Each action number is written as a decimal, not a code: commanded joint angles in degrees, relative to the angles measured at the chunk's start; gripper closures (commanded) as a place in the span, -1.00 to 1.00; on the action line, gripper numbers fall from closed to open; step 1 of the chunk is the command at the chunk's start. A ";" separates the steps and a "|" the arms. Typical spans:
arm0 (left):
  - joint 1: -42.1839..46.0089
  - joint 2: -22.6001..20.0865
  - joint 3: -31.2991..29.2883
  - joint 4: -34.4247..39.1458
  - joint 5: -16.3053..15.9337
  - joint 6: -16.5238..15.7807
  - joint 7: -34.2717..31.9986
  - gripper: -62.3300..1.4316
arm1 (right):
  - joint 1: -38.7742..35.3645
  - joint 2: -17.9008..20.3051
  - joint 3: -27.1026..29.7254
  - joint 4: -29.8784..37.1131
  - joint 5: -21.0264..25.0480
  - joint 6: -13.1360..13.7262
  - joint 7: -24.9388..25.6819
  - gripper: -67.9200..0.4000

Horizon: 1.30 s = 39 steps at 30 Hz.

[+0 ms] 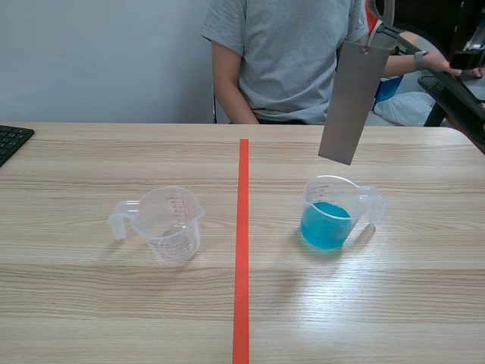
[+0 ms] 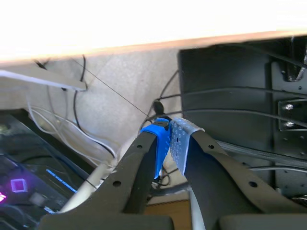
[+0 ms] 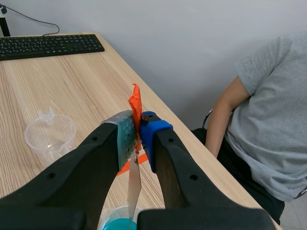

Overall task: Do the redox reaction experiment.
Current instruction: 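Move the plate over the blue solution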

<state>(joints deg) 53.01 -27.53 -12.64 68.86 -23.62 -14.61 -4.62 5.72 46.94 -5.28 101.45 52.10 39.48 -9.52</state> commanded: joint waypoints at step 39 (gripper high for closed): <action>-45.86 -28.72 32.52 20.20 -8.81 -12.13 1.70 0.84 | 1.09 0.02 0.68 -0.04 0.87 -0.20 0.42 0.94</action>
<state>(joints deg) 7.70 -57.19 20.12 88.60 -32.32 -26.65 -2.50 5.72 46.94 -5.28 101.45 52.10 39.48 -9.96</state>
